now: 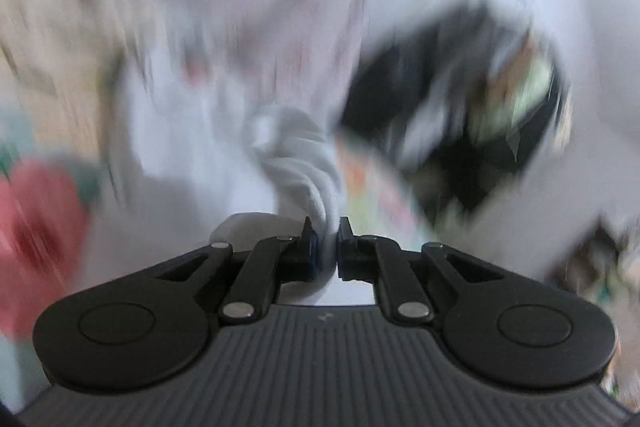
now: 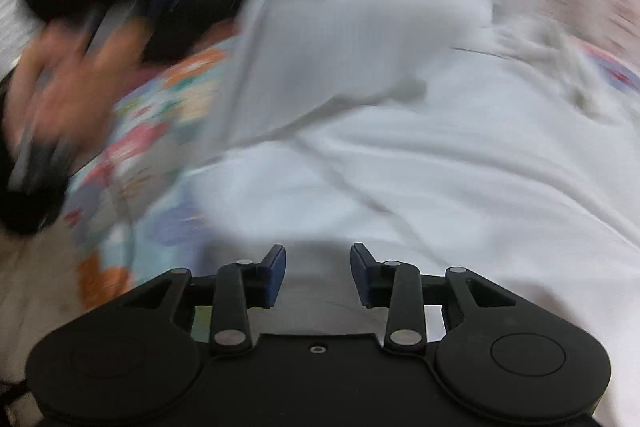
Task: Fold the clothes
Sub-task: 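Open both grippers and release the folded shirt onto the quilt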
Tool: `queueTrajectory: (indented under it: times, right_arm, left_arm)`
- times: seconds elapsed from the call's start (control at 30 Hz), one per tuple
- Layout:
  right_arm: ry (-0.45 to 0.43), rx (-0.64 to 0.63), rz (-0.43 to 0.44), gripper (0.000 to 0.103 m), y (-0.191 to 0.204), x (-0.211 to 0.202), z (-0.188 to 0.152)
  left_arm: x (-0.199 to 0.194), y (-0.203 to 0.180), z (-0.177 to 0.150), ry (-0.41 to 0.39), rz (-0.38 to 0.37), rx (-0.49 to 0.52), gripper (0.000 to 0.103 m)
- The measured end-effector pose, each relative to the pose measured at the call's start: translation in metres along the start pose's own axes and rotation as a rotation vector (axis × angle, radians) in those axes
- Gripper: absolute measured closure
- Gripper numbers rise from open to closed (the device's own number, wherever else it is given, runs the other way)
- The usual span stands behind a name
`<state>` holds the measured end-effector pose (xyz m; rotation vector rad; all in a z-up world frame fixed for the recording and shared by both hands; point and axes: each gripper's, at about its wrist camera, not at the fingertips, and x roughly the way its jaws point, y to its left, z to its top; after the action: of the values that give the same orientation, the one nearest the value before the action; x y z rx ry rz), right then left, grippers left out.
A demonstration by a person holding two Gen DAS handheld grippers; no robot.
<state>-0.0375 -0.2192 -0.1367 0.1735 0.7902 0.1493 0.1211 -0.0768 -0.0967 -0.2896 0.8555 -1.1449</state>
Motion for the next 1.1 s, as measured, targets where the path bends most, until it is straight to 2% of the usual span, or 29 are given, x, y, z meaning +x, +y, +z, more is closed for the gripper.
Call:
queueTrajectory:
  times: [0.07,0.1,0.17,0.23,0.3,0.37,0.4,0.5,0.57,0.63,0.67,0.7,0.73,0.77,0.8,0.87,0.9,0.93,1.0,1.07,1.1]
  right_arm:
    - [-0.009,0.069,-0.063,0.062,-0.018,-0.010,-0.002]
    - [-0.019,0.092,-0.075,0.061,-0.022,-0.015,-0.002]
    - [-0.039,0.127,-0.093,0.061,-0.028,-0.025,-0.004]
    - [-0.055,0.130,-0.098,0.061,-0.026,-0.031,-0.005]
    - [-0.068,0.119,-0.109,0.060,-0.022,-0.034,-0.004]
    - [-0.087,0.097,-0.128,0.056,-0.018,-0.036,0.001]
    - [-0.102,0.082,-0.143,0.054,-0.016,-0.036,0.006]
    - [-0.138,0.011,-0.187,0.036,-0.011,-0.030,0.029]
    - [-0.114,-0.074,-0.232,0.024,-0.008,-0.013,0.051]
    - [-0.053,-0.129,-0.250,0.024,-0.010,0.012,0.067]
    - [-0.014,-0.135,-0.237,0.026,-0.014,0.027,0.071]
    - [0.022,-0.134,-0.218,0.034,-0.018,0.040,0.073]
    - [0.048,-0.141,-0.205,0.073,-0.020,0.049,0.074]
    - [0.053,-0.154,-0.214,0.098,-0.020,0.051,0.071]
    - [0.016,-0.158,-0.235,0.098,-0.019,0.044,0.067]
    - [-0.154,-0.119,-0.249,0.099,-0.019,0.009,0.055]
    - [-0.220,-0.073,-0.255,0.099,-0.021,-0.010,0.046]
    - [-0.247,-0.010,-0.277,0.099,-0.024,-0.025,0.035]
    - [-0.199,0.066,-0.305,0.096,-0.032,-0.039,0.009]
    - [-0.119,0.079,-0.329,0.082,-0.039,-0.040,-0.018]
    - [-0.088,0.077,-0.339,0.079,-0.041,-0.039,-0.028]
  left_arm:
    - [0.030,-0.005,-0.011,0.188,0.094,0.043,0.091]
    - [0.033,-0.006,-0.014,0.226,0.118,0.056,0.090]
    - [0.017,-0.007,-0.012,0.205,0.126,0.067,0.085]
    - [0.001,-0.009,-0.011,0.185,0.135,0.079,0.075]
    - [-0.018,-0.004,-0.003,0.124,0.134,0.043,0.055]
    - [-0.033,0.007,0.002,0.077,0.158,-0.014,0.054]
    - [-0.032,0.015,0.002,0.089,0.184,-0.030,0.054]
    - [-0.014,0.041,-0.003,0.167,0.262,-0.064,0.054]
    - [0.001,0.060,-0.011,0.233,0.270,-0.129,0.054]
    - [0.011,0.076,-0.016,0.276,0.276,-0.186,0.054]
    - [0.010,0.077,-0.016,0.274,0.274,-0.194,0.054]
    - [0.008,0.078,-0.016,0.269,0.271,-0.203,0.055]
    - [0.007,0.079,-0.016,0.266,0.272,-0.204,0.055]
    - [0.005,0.079,-0.018,0.266,0.277,-0.199,0.055]
    - [0.003,0.079,-0.019,0.269,0.283,-0.193,0.056]
    - [0.002,0.080,-0.021,0.271,0.286,-0.191,0.057]
    - [0.002,0.080,-0.020,0.272,0.286,-0.195,0.056]
    - [0.002,0.081,-0.020,0.274,0.287,-0.202,0.056]
    - [0.005,0.082,-0.021,0.277,0.287,-0.223,0.056]
    - [0.008,0.083,-0.020,0.277,0.287,-0.239,0.057]
    - [0.009,0.082,-0.019,0.277,0.286,-0.241,0.057]
